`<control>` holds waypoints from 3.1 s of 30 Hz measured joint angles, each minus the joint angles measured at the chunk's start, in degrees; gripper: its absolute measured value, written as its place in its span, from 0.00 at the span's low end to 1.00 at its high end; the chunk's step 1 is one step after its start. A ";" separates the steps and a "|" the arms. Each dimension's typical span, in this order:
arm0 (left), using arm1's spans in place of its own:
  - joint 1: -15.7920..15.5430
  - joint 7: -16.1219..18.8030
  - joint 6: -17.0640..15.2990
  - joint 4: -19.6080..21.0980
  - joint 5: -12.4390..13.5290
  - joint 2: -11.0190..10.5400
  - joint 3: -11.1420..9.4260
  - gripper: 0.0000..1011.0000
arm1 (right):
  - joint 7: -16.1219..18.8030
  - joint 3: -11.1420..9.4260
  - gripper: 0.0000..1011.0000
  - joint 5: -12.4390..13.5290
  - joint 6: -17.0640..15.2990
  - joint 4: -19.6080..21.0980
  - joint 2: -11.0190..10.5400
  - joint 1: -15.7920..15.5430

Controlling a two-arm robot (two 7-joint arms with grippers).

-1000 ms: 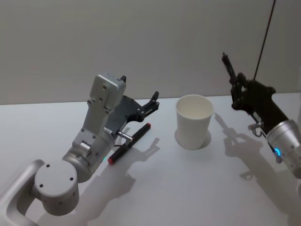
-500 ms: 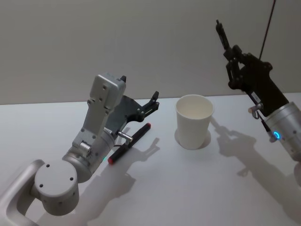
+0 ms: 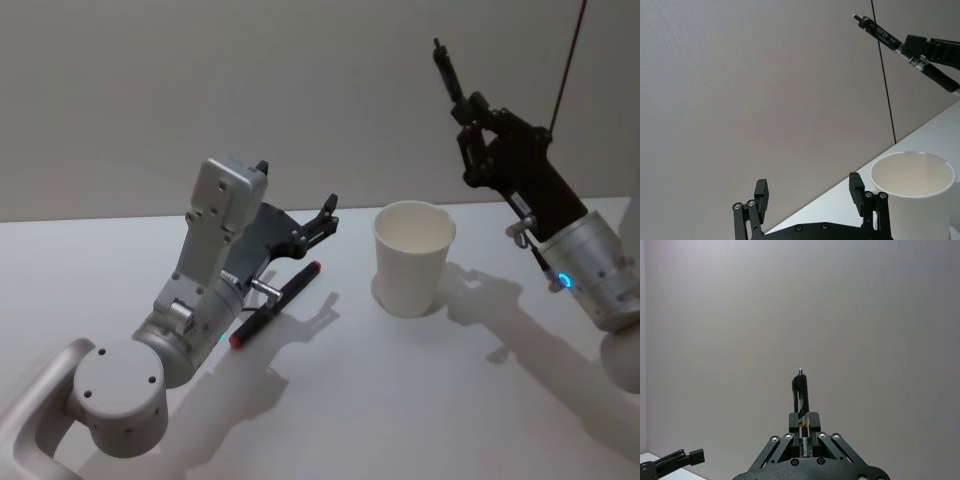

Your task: Place the pen into the pen holder.

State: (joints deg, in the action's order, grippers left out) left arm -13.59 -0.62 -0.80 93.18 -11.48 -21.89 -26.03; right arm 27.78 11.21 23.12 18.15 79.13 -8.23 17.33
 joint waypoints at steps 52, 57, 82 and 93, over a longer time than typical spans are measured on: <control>0.00 0.00 0.00 0.00 0.00 0.00 0.00 0.99 | 5.72 3.29 0.11 -3.78 4.40 -15.47 3.22 5.67; 0.00 0.00 0.00 0.00 0.00 0.00 0.00 0.99 | 5.63 3.37 0.12 -4.02 4.30 -15.47 3.18 5.53; 0.00 0.00 0.00 0.00 0.00 0.00 0.00 0.99 | 5.48 3.48 0.84 -4.34 4.14 -15.44 3.09 5.34; 0.00 0.00 0.00 0.00 0.00 0.00 0.00 0.99 | 3.07 3.00 0.99 -3.65 1.71 -12.41 2.34 3.94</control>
State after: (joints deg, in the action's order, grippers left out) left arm -13.59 -0.62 -0.80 93.18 -11.48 -21.89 -26.03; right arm 30.85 14.21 19.47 19.86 66.72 -5.89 21.28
